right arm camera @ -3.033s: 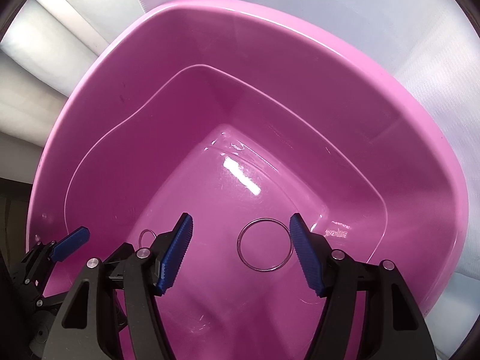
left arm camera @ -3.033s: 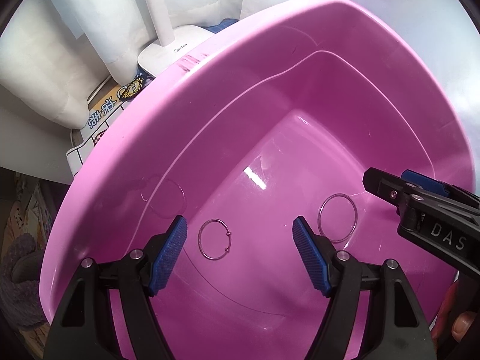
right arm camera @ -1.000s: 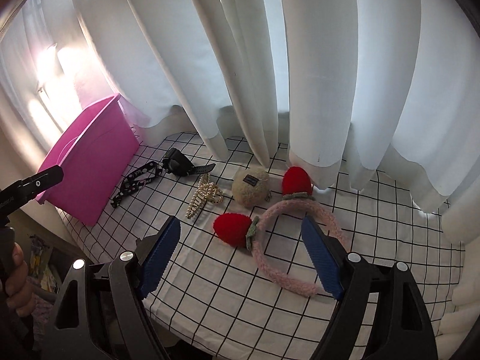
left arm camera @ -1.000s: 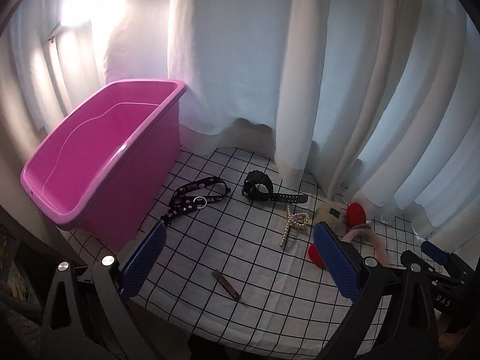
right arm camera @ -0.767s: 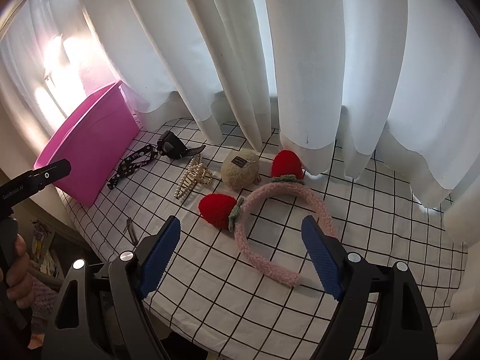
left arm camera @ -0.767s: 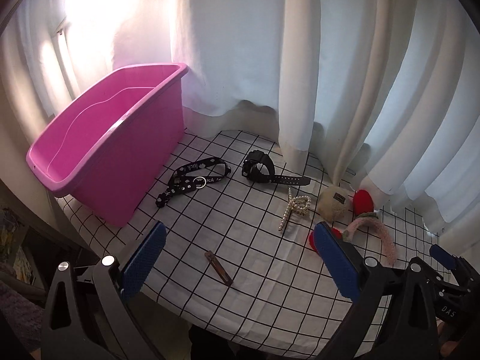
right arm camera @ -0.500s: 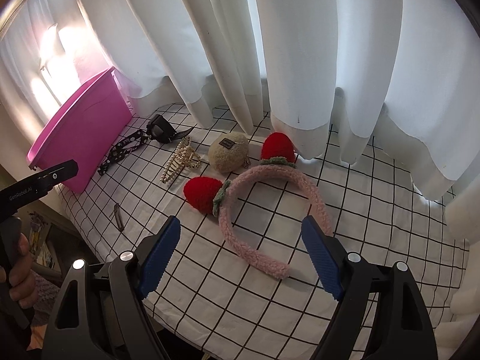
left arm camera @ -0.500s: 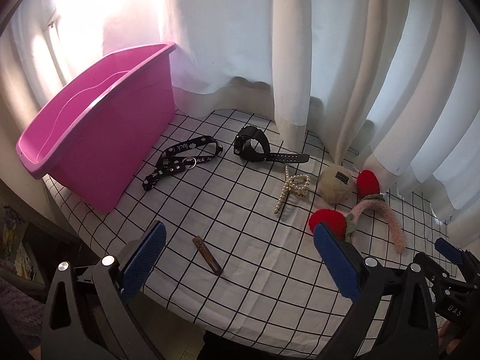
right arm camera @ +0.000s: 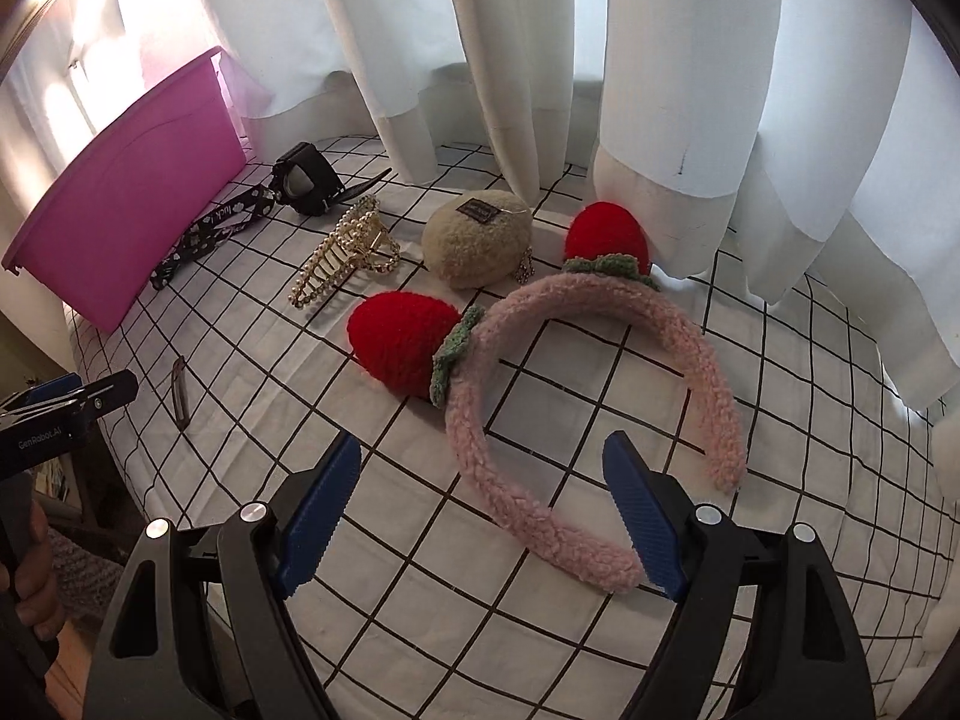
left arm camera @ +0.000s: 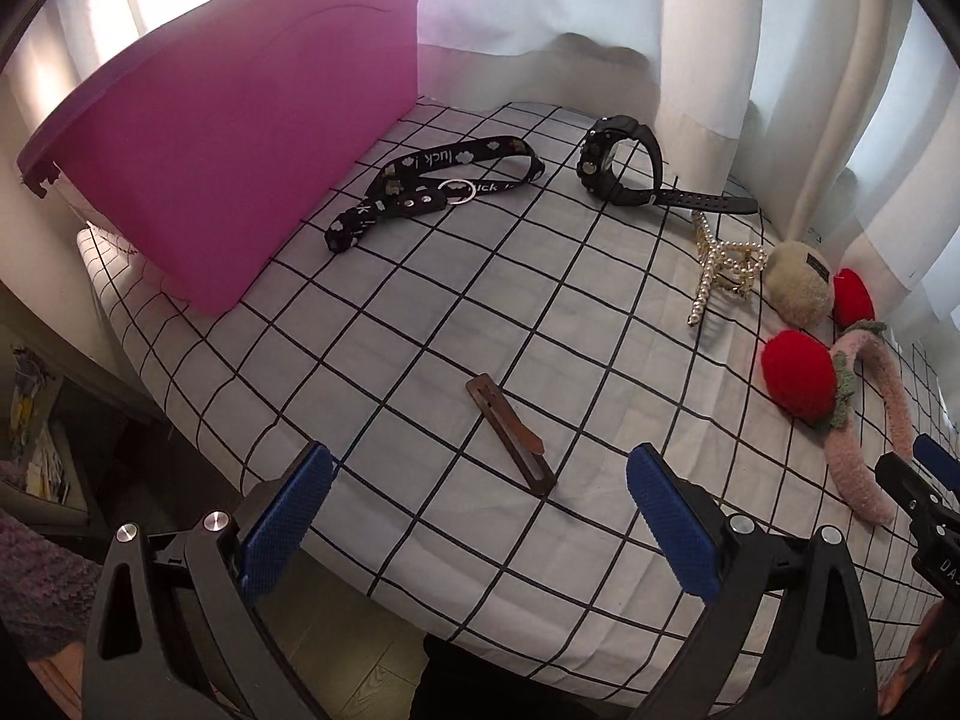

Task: Organize jewelry
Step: 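Close the left tool on the brown leather strip while the right tool grasps the pink headband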

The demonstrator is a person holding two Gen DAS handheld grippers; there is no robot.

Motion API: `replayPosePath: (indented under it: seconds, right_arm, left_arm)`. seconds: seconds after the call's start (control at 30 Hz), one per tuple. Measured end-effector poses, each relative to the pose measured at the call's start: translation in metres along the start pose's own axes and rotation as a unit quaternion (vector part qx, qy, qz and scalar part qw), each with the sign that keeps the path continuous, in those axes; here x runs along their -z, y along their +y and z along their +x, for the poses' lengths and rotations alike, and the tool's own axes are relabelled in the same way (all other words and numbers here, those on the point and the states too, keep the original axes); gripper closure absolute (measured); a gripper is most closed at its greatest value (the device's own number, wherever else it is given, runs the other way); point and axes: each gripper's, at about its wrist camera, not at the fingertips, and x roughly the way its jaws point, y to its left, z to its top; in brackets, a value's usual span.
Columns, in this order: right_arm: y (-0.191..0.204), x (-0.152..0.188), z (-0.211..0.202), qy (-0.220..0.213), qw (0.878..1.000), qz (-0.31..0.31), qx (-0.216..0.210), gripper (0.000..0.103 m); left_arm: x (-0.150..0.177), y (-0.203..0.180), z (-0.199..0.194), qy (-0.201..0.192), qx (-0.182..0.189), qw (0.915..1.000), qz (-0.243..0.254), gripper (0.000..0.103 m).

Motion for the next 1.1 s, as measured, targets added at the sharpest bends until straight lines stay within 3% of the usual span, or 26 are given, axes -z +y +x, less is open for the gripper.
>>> replayPosePath:
  seconds: [0.47,0.73,1.1]
  right_arm:
    - [0.0,0.005,0.029,-0.018,0.999,-0.03,0.036,0.024]
    - [-0.004,0.004,0.038,-0.005,0.998,-0.033,0.052,0.024]
    - [-0.001,0.005,0.054,0.005,0.996,-0.046,0.082,0.024]
  left_arm:
    - [0.001,0.004,0.053,0.003,0.0,0.9993,-0.037,0.006]
    - [0.0,-0.003,0.061,-0.001,-0.026,0.9992,-0.03,0.006]
    - [0.003,-0.001,0.066,-0.017,-0.015,0.999,-0.04,0.005]
